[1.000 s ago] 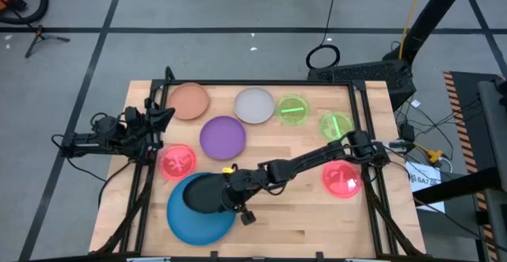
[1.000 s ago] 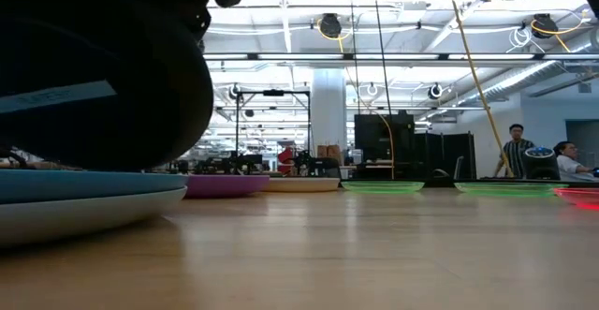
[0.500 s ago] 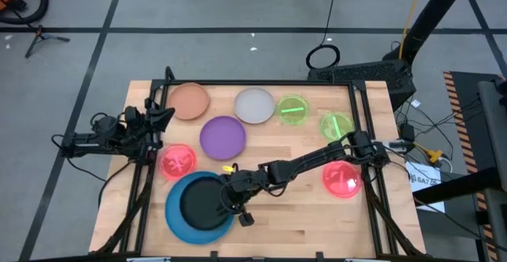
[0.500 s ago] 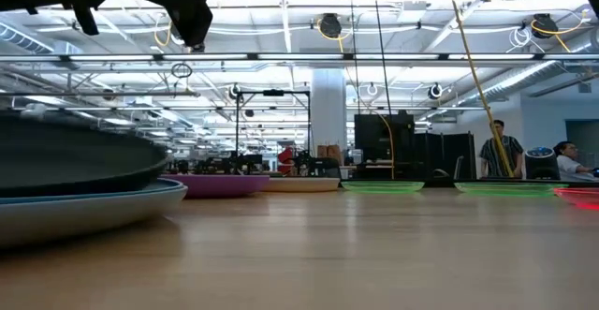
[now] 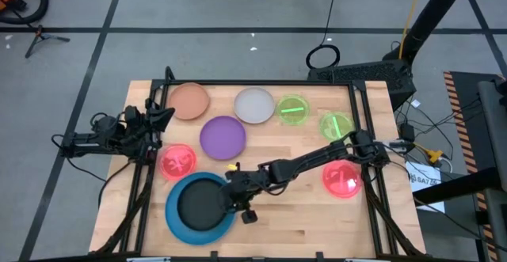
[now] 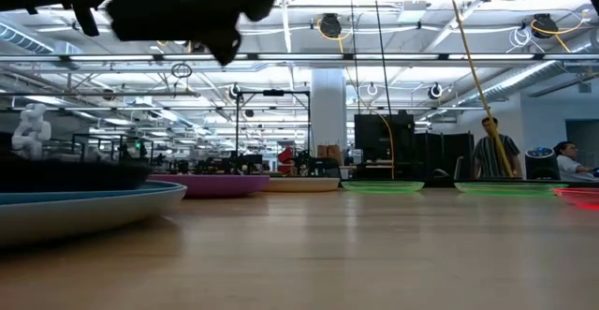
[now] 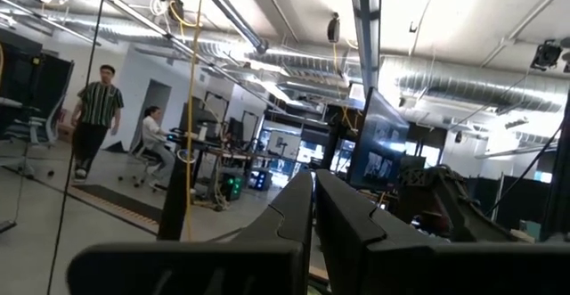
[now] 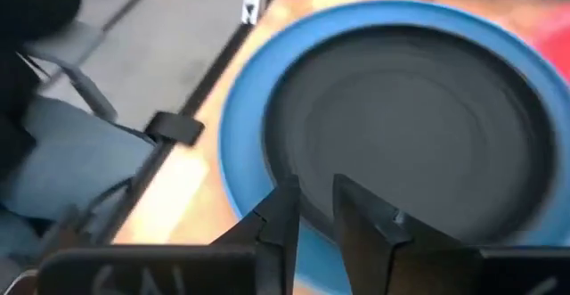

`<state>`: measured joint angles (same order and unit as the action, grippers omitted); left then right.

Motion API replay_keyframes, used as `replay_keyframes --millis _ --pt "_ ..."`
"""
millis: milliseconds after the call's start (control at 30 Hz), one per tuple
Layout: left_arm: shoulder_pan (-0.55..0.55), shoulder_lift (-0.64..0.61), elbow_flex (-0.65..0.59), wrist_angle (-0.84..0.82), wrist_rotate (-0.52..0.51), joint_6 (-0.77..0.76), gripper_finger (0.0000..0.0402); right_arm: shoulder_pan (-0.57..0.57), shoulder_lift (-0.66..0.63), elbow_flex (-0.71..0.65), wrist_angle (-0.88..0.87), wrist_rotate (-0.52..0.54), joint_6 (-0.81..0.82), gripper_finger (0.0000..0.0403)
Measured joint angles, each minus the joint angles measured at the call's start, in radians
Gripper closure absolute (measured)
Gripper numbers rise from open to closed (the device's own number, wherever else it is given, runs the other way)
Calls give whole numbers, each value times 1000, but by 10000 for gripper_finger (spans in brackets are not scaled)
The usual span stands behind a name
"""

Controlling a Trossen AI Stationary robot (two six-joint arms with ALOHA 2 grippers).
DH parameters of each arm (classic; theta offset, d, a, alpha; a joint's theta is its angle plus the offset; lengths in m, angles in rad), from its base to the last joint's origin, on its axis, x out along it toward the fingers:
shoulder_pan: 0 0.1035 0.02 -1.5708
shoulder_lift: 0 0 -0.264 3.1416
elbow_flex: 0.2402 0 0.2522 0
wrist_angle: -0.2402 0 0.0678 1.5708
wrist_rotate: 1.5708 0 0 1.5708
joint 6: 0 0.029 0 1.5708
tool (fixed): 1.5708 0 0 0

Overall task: Stack plastic plates
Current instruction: Stack the purple plate on the black plate

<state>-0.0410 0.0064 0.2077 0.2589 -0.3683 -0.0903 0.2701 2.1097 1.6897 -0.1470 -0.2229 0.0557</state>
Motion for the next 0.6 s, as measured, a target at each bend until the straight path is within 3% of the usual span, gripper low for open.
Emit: replay_keyframes --millis 267,400,600 --pt "0 0 0 -4 3 -50 378 25 -105 -18 -383 258 -44 349" --pt "0 4 0 -9 4 -68 378 35 -208 -133 -382 328 -39 356" --pt "0 101 0 48 4 -78 378 39 -421 -429 -164 363 -39 366"
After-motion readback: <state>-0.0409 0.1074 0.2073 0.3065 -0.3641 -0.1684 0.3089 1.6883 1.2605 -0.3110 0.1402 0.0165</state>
